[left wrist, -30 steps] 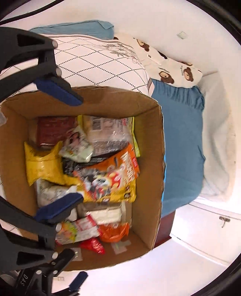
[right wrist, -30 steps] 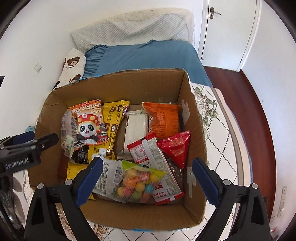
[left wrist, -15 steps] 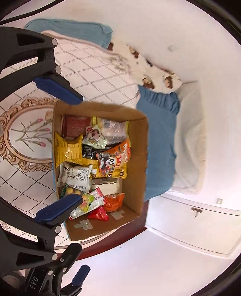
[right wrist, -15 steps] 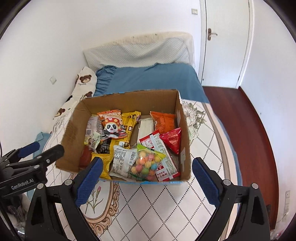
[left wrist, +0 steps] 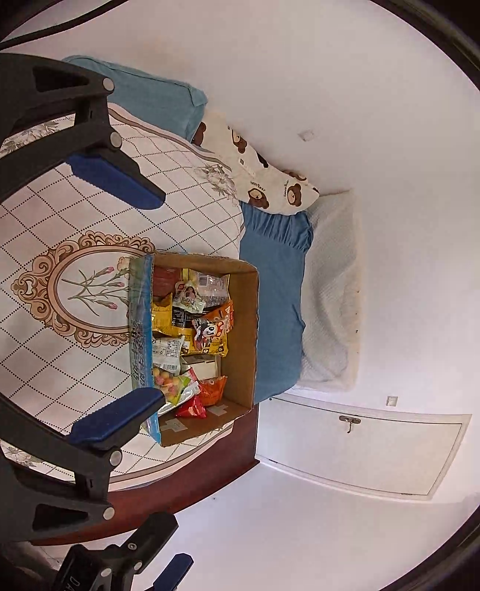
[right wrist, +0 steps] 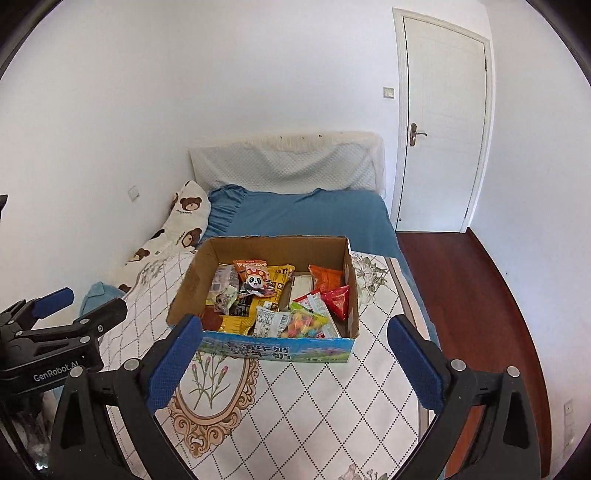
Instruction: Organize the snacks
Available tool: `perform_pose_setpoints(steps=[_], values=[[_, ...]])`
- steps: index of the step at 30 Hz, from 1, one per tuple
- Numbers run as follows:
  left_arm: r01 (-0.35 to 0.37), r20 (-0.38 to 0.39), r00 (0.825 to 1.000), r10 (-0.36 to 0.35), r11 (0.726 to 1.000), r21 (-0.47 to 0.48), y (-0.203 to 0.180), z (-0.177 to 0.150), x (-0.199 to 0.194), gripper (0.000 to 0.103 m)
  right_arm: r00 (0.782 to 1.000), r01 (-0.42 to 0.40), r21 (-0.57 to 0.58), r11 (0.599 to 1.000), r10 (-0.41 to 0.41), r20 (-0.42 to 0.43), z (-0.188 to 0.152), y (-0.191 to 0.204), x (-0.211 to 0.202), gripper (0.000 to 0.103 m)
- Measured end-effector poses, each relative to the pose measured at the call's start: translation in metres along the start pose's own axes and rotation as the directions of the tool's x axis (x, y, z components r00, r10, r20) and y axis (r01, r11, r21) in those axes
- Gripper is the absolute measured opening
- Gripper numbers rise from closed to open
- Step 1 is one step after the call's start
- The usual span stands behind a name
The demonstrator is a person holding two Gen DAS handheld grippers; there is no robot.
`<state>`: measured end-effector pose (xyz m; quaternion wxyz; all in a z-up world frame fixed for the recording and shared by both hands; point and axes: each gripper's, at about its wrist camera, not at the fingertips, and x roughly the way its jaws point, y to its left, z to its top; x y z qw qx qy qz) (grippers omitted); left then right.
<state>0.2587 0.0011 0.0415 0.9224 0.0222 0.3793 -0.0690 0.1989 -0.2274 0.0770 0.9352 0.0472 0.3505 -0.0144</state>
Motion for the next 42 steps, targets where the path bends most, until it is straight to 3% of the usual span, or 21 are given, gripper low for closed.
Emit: perform_pose_setpoints(steps=[9,17,29,42], values=[[0.004,0.049,0.999,-0.005,1.0,0.025,-0.002,-0.011,-0.06,0.099,0.997,-0.024,-0.006,1.0,0.024,0.079,-0.005,0.016,-0.072,0.103],[0.018,0.059,0.998,-0.019,1.0,0.024,-0.003,-0.017,-0.071,0.099,0.993,0.013,-0.003,1.0,-0.013,0.114,-0.009,0.016,-0.094,0.103],[-0.026,0.068,0.997,0.027,0.999,-0.02,-0.004,-0.006,-0.025,0.103,0.995,0.038,0.022,0.999,-0.039,0.094,-0.009,0.002,-0.047,0.103],[-0.067,0.039,0.997,0.067,0.998,0.012,-0.012,0.003,0.028,0.103,0.994,0.094,0.051,0.994,-0.096,0.045,-0.003,-0.017,0.022,0.103]])
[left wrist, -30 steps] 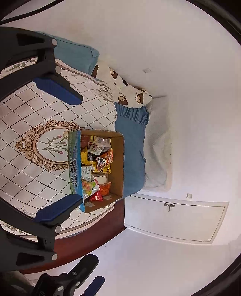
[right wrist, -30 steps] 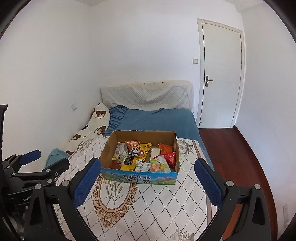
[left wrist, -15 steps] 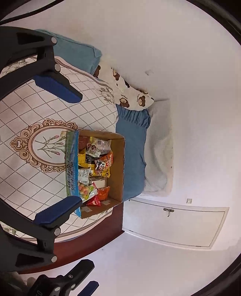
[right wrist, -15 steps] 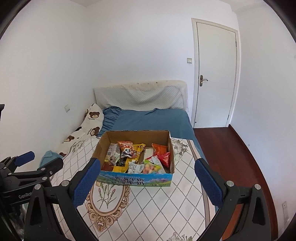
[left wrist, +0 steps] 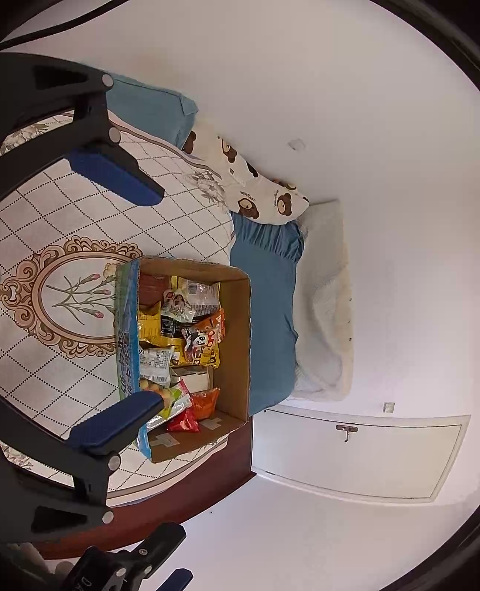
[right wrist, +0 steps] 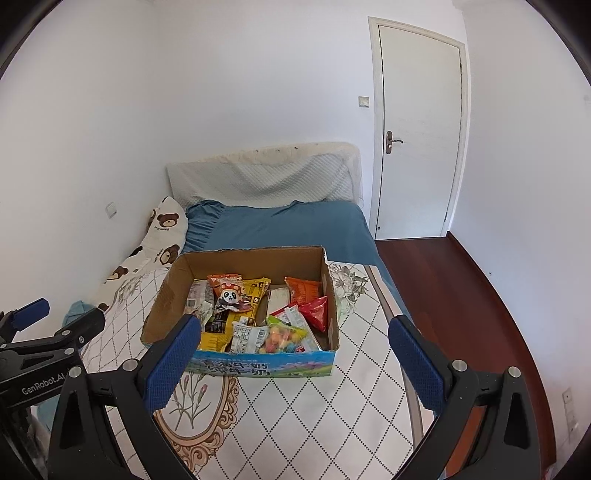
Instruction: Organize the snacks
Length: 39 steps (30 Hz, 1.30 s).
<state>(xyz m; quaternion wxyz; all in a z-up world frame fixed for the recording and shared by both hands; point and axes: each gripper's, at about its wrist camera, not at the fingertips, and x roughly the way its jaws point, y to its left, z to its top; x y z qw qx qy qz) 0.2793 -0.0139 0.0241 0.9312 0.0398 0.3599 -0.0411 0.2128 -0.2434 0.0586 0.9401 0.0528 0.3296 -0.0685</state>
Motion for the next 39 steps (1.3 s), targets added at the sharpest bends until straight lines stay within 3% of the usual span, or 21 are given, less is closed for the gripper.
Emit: perform_pose_setpoints(steps=[11,39], values=[[0.006,-0.013,1.0,-0.006,1.0,-0.003,-0.006,0.005,0.017,0.103,1.0,0.005,0.001,1.0,-0.005,-0.03,0.001,-0.004,0.026,0.103],[-0.014,-0.003,1.0,0.014,1.0,0.007,-0.012,0.001,0.012,0.103,0.999,0.007,-0.009,1.0,-0.008,-0.035,-0.001,-0.004,0.025,0.103]])
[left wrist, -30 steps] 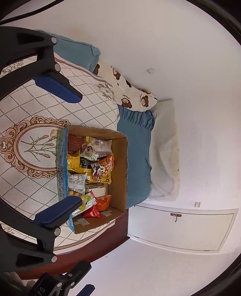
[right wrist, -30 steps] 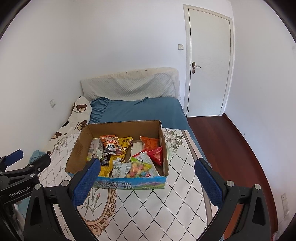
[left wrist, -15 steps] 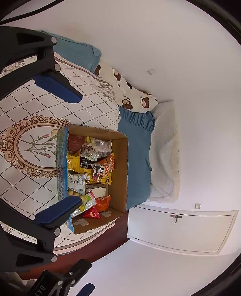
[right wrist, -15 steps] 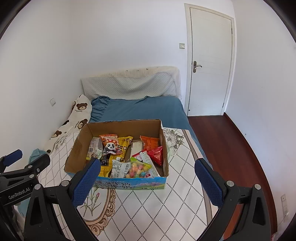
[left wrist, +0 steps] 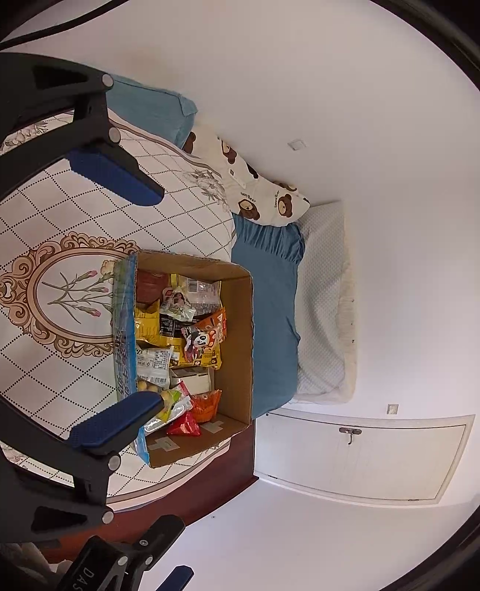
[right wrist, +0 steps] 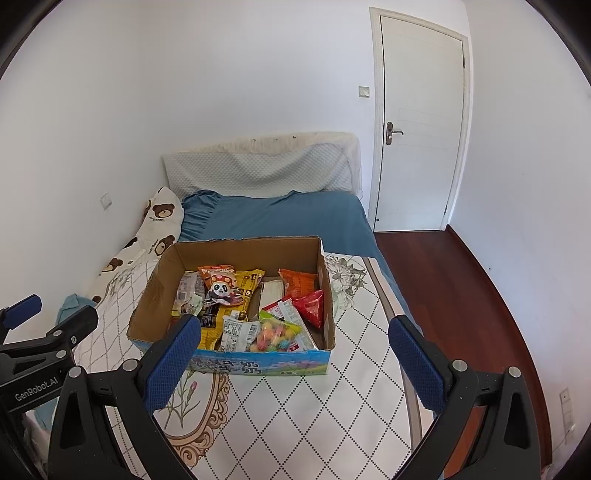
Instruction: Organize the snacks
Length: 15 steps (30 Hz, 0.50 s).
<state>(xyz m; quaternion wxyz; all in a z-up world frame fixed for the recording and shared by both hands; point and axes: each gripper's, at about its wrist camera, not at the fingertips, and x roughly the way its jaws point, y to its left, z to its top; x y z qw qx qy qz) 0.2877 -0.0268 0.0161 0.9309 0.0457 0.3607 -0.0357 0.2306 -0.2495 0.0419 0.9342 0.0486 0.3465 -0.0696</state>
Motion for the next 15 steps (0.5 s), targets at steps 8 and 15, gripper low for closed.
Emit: perform_pose_setpoints(steps=[8,15], values=[[0.002,0.006,1.0,-0.002,1.0,0.002,0.0,0.0004,-0.0029,0.103,1.0,0.004,0.0,1.0,-0.004,0.004,-0.0004,-0.0013,-0.0004,0.103],[0.001,0.007,1.0,-0.001,1.0,0.007,-0.0001,0.0003,-0.0039,0.103,1.0,0.005,-0.003,1.0,-0.005,0.004,-0.001,0.0,-0.001,0.103]])
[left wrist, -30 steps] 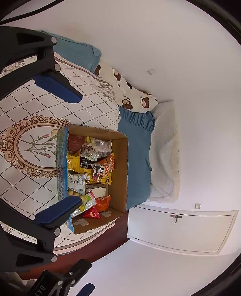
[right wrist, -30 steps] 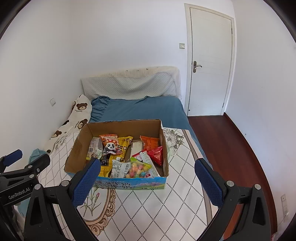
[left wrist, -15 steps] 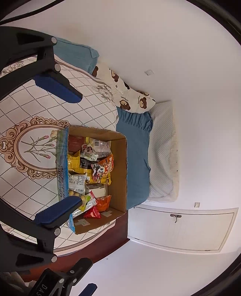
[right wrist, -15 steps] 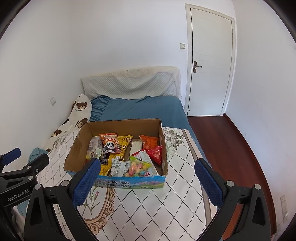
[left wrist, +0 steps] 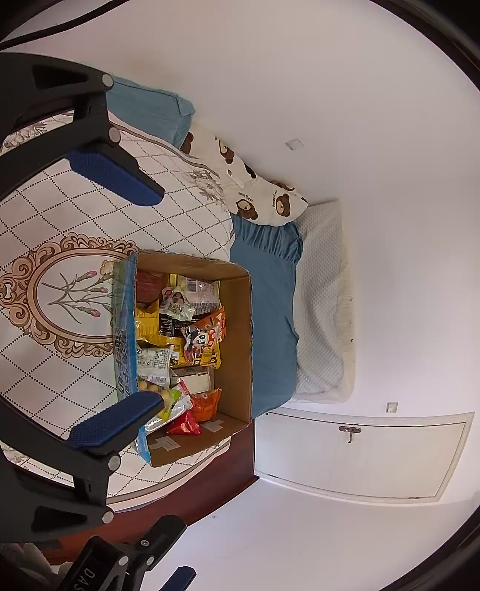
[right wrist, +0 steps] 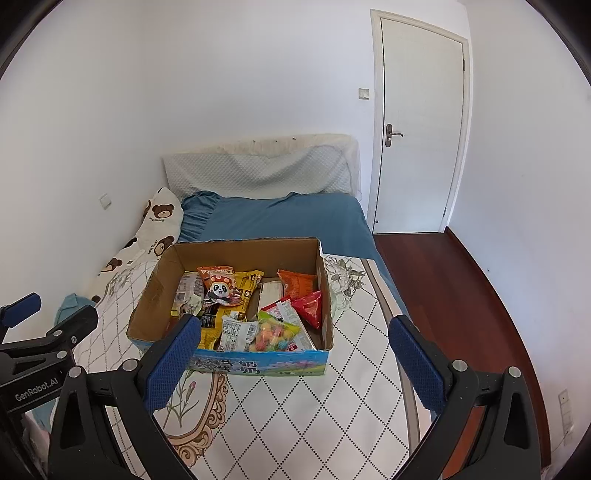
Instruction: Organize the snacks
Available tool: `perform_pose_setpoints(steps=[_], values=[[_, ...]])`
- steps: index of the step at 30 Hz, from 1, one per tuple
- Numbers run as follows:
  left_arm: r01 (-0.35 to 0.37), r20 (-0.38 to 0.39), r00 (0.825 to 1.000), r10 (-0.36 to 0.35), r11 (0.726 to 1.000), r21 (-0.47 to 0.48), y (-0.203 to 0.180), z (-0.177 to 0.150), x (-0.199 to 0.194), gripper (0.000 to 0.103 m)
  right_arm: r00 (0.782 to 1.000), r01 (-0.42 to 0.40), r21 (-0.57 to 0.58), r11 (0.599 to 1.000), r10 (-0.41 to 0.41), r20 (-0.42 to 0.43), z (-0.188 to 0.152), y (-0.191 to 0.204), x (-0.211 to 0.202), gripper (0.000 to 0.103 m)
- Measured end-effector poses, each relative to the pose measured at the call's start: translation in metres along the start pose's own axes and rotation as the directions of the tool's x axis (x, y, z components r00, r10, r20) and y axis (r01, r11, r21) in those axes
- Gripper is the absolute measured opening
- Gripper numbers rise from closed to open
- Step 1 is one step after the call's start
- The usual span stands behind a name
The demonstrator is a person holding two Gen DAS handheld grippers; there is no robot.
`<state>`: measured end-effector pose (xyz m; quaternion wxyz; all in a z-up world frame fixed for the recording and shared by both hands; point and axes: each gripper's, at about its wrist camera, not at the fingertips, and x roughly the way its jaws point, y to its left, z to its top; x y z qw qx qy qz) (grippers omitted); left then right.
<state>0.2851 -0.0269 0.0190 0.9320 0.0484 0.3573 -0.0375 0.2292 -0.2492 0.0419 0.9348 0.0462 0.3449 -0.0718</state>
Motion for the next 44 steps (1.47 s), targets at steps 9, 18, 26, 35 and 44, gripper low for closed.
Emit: perform_pose_setpoints(steps=[9,18,26,35,44], values=[[0.003,0.007,1.0,-0.003,1.0,-0.001,-0.0019,0.0009,-0.0017,0.103,1.0,0.0,-0.001,1.0,0.0,0.007,0.0007,-0.0005,-0.003,0.103],[0.003,0.001,1.0,-0.003,1.0,0.002,-0.0026,0.0009,-0.0018,0.103,1.0,0.001,-0.004,1.0,-0.001,0.01,0.0004,0.0012,-0.0051,0.103],[0.004,0.005,1.0,-0.004,1.0,0.003,-0.0033,0.0003,-0.002,0.103,1.0,0.0,-0.011,1.0,0.0,0.006,0.0002,0.0019,-0.0057,0.103],[0.005,0.007,1.0,-0.006,1.0,0.003,-0.0036,0.0,-0.0025,0.103,1.0,-0.005,-0.01,1.0,0.005,0.011,0.0008,0.0026,-0.0072,0.103],[0.004,0.02,1.0,-0.004,1.0,0.008,-0.0035,-0.0009,-0.0068,0.103,1.0,-0.007,-0.009,1.0,0.007,0.011,0.0007,0.0022,-0.0091,0.103]])
